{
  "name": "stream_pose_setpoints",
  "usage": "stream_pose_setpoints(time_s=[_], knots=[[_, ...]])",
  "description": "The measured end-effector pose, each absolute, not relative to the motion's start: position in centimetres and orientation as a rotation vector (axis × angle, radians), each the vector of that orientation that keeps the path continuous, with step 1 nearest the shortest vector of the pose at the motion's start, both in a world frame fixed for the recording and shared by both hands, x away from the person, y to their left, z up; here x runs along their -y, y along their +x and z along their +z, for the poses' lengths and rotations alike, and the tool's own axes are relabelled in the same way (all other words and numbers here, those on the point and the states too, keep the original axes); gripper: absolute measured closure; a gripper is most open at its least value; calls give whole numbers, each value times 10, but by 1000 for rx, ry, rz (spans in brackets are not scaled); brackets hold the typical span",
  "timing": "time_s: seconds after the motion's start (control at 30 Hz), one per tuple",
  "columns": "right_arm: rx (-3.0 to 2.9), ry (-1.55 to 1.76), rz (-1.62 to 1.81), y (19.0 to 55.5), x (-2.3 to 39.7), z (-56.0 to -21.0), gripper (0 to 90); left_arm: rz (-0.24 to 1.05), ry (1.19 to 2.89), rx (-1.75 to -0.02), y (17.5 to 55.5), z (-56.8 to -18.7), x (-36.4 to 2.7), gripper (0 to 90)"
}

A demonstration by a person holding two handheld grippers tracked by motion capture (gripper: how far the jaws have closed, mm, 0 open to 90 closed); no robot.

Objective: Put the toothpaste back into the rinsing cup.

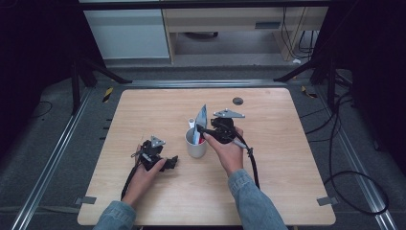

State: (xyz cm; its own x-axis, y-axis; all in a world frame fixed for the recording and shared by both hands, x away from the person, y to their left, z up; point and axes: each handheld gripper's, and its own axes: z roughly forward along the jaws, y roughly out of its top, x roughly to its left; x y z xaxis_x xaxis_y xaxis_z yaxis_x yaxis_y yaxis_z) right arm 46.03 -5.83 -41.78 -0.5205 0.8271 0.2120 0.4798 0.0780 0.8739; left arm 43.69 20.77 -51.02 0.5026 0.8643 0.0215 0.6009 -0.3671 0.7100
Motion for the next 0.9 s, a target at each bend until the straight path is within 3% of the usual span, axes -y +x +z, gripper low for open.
stream_pose_setpoints(time_s=[0.53, 0.9], knots=[[-2026, 1331, 1344, 457, 86, -406, 170, 525, 2100, -1195, 437, -510, -208, 0], [-2019, 1348, 1229, 459, 104, -404, 125, 525, 2100, -1195, 437, -510, -208, 0]])
